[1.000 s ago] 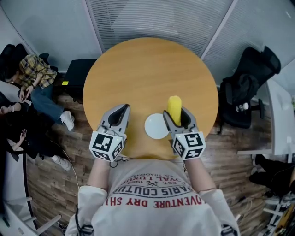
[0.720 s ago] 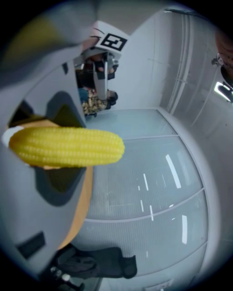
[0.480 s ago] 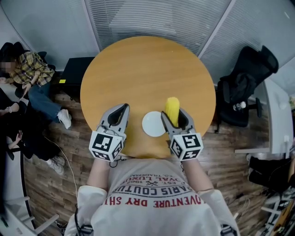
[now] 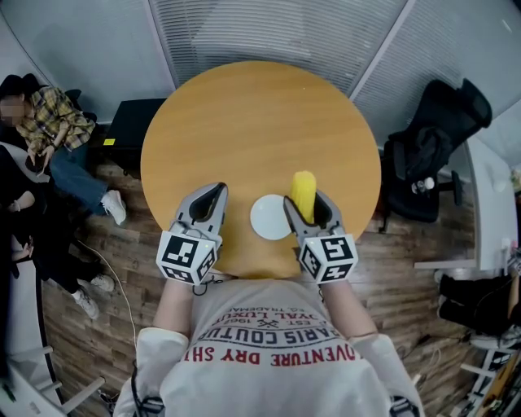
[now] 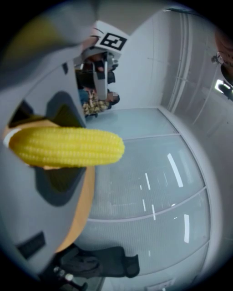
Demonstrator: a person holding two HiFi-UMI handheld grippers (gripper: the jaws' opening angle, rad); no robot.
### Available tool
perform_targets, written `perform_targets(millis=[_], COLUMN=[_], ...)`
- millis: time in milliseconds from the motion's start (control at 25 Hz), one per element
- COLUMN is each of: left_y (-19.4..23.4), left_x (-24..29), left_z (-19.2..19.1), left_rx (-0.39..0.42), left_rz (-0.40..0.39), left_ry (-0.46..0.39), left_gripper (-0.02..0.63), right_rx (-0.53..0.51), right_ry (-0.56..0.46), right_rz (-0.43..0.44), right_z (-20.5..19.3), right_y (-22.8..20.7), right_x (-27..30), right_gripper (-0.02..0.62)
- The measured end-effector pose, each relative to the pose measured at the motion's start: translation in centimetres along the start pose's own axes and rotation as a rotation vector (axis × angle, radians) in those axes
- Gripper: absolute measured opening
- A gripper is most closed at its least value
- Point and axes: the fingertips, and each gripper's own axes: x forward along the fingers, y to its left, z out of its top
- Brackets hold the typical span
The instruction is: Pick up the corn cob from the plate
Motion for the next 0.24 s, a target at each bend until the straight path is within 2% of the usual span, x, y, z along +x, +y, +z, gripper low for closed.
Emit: perform_targets(millis=[240], left_y=[-0.15], left_x=[-0.09], left_z=[-0.14], left_rx=[0.001], left_rz=[-0.002], left_ry=[-0.002], left_gripper=[0.034], right_rx=[-0.001], right_ry=[0.005], right_rz=[0.003], right_z=[-0.30], right_y=[0.12], right_x=[-0.07], right_gripper=[0.264])
